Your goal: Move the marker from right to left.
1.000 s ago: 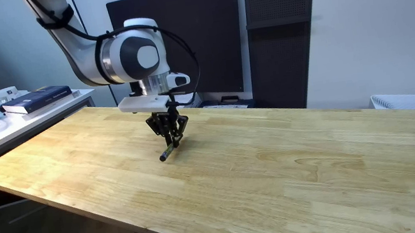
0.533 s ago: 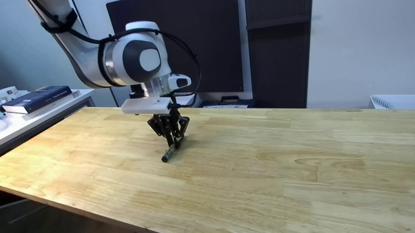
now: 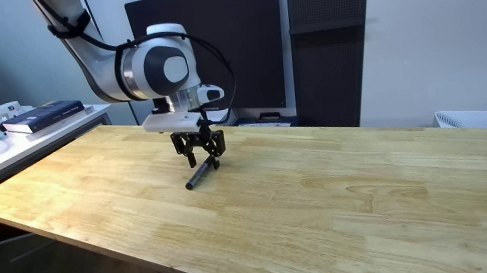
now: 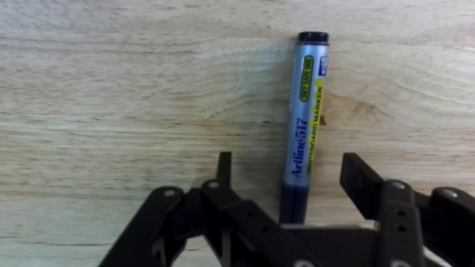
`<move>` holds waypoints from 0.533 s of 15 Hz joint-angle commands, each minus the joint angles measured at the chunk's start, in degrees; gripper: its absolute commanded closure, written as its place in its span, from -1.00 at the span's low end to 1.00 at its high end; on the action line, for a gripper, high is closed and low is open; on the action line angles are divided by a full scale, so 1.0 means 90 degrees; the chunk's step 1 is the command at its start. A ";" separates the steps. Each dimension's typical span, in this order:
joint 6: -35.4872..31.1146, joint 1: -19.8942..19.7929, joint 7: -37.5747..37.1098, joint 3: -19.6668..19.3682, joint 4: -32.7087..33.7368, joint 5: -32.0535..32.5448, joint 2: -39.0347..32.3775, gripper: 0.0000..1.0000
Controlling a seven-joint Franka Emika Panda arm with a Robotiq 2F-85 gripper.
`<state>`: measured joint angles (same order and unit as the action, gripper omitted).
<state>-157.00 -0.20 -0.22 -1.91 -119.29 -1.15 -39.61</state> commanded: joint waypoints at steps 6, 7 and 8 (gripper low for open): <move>0.0318 0.0153 -0.0344 -0.0095 -0.0344 0.0027 0.0876 -1.00; 0.0475 0.0153 -0.0364 -0.0094 -0.0368 0.0023 0.0978 -1.00; 0.0606 0.0172 -0.0391 -0.0114 -0.0404 0.0055 0.1077 -1.00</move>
<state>-154.89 0.13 -0.74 -2.01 -120.72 -1.14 -33.87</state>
